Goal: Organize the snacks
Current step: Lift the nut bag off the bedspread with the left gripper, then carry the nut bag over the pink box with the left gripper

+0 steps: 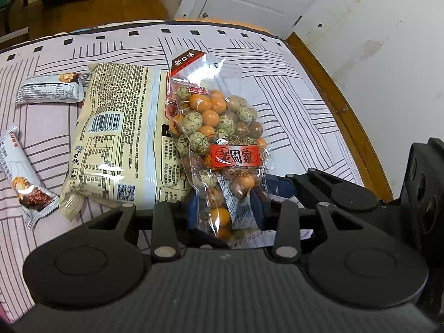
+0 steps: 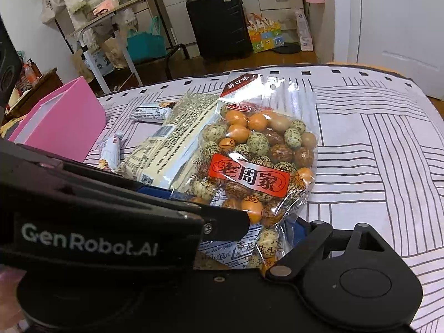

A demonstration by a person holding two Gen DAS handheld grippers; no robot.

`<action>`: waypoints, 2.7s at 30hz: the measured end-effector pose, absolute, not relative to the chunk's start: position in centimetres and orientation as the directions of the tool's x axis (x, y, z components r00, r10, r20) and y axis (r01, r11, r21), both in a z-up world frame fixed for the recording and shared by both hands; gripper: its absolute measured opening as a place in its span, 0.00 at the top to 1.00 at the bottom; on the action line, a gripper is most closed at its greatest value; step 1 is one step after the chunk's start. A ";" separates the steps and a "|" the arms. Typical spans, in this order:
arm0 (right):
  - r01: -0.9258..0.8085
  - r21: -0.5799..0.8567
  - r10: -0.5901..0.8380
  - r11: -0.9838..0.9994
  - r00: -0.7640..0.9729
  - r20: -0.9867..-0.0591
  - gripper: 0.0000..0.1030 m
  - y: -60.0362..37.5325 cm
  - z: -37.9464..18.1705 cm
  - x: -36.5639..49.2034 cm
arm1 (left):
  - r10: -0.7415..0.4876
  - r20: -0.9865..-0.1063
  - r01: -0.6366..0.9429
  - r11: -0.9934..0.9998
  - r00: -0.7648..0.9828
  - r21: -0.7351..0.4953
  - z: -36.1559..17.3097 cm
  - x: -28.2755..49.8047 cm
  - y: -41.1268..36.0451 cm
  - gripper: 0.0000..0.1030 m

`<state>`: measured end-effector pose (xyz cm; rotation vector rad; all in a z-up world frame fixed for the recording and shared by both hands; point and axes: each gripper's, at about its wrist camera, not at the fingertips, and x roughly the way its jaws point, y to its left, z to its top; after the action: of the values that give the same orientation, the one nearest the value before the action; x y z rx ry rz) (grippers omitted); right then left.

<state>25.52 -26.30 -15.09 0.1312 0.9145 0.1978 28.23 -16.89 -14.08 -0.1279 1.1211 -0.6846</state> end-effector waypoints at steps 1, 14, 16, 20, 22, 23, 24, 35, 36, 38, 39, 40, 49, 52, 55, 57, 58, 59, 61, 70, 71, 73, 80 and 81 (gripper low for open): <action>-0.114 0.203 0.230 0.973 0.592 -0.773 0.11 -26.3 -15.0 25.4 | -0.564 -0.785 0.440 0.791 0.256 -0.424 -13.9 28.1 -16.8 0.64; -0.163 0.196 0.255 0.967 0.576 -0.777 0.11 -25.7 -12.1 21.7 | -0.577 -0.780 0.423 0.786 0.241 -0.451 -11.0 24.5 -14.2 0.64; -0.174 0.196 0.261 0.965 0.571 -0.779 0.11 -25.4 -11.5 21.1 | -0.574 -0.785 0.419 0.788 0.233 -0.451 -10.4 23.7 -13.7 0.64; -0.204 0.203 0.284 0.958 0.556 -0.781 0.11 -24.6 -10.4 19.6 | -0.554 -0.805 0.405 0.799 0.211 -0.444 -9.3 22.1 -12.9 0.64; -0.218 0.207 0.295 0.954 0.550 -0.781 0.11 -24.0 -9.9 18.7 | -0.543 -0.814 0.403 0.805 0.206 -0.435 -8.6 21.0 -12.2 0.64; -0.228 0.209 0.303 0.951 0.546 -0.781 0.11 -23.6 -9.6 18.2 | -0.540 -0.817 0.398 0.808 0.202 -0.436 -8.3 20.6 -12.0 0.64; -0.239 0.211 0.311 0.948 0.543 -0.780 0.11 -23.3 -9.2 17.7 | -0.538 -0.819 0.395 0.809 0.201 -0.435 -8.0 20.0 -11.6 0.64; -0.354 0.215 0.373 0.910 0.474 -0.797 0.11 -17.5 -5.6 12.4 | -0.513 -0.837 0.311 0.841 0.191 -0.444 -4.2 14.0 -5.5 0.64; -0.364 0.210 0.374 0.908 0.471 -0.799 0.11 -16.8 -5.1 12.1 | -0.516 -0.834 0.302 0.841 0.196 -0.449 -3.8 13.5 -4.8 0.64; -0.383 0.198 0.375 0.902 0.468 -0.800 0.11 -15.7 -4.3 11.5 | -0.521 -0.828 0.290 0.841 0.210 -0.456 -3.1 12.7 -3.5 0.64; -0.392 0.193 0.375 0.900 0.465 -0.802 0.11 -15.1 -3.8 11.3 | -0.523 -0.824 0.283 0.842 0.218 -0.459 -2.7 12.2 -2.8 0.64; -0.399 0.189 0.374 0.898 0.463 -0.803 0.11 -14.5 -3.4 11.1 | -0.525 -0.821 0.275 0.842 0.225 -0.463 -2.3 11.9 -2.2 0.64; -0.472 0.162 0.400 0.866 0.462 -0.791 0.11 -9.4 -0.8 10.6 | -0.553 -0.785 0.247 0.831 0.280 -0.498 0.2 10.3 3.8 0.62; -0.505 0.146 0.415 0.851 0.474 -0.776 0.11 -7.2 -0.3 11.3 | -0.542 -0.776 0.232 0.840 0.321 -0.491 0.8 10.5 6.1 0.61; -0.544 0.129 0.437 0.829 0.486 -0.757 0.11 -4.9 -0.1 12.6 | -0.522 -0.768 0.205 0.853 0.371 -0.480 1.2 11.1 8.4 0.60; -0.571 0.138 0.467 0.809 0.484 -0.740 0.11 -3.5 -0.4 13.8 | -0.513 -0.755 0.173 0.856 0.409 -0.487 1.1 11.7 10.4 0.57; -0.582 0.145 0.482 0.800 0.480 -0.733 0.11 -2.7 -0.6 14.6 | -0.518 -0.742 0.157 0.850 0.426 -0.503 0.9 12.1 11.5 0.56; -0.593 0.152 0.496 0.791 0.475 -0.727 0.11 -2.0 -0.9 15.3 | -0.516 -0.734 0.139 0.847 0.441 -0.513 0.6 12.5 12.4 0.55; -0.607 0.160 0.514 0.779 0.470 -0.718 0.11 -0.6 -1.6 16.7 | -0.506 -0.719 0.108 0.845 0.476 -0.524 -0.1 13.5 14.2 0.55; -0.638 0.135 0.526 0.758 0.477 -0.704 0.11 4.3 -5.0 24.6 | -0.456 -0.689 0.019 0.841 0.563 -0.541 -4.0 20.9 19.2 0.55; -0.637 0.130 0.521 0.759 0.476 -0.709 0.11 4.6 -5.4 25.2 | -0.463 -0.688 0.010 0.833 0.559 -0.553 -4.6 21.8 19.6 0.55; -0.641 0.119 0.507 0.758 0.465 -0.726 0.10 5.2 -6.2 26.6 | -0.476 -0.687 -0.017 0.816 0.549 -0.578 -5.8 23.4 20.2 0.55; -0.659 0.049 0.450 0.751 0.457 -0.767 0.10 7.1 -8.2 29.4 | -0.458 -0.713 -0.068 0.816 0.531 -0.574 -9.3 27.3 21.0 0.55; -0.666 0.031 0.443 0.745 0.460 -0.770 0.10 7.4 -8.5 29.6 | -0.452 -0.717 -0.078 0.816 0.530 -0.572 -9.7 27.8 21.2 0.55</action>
<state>29.60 7.37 -8.46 -0.2929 0.8500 0.6943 27.78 21.19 -9.67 -0.5973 1.0012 -0.2398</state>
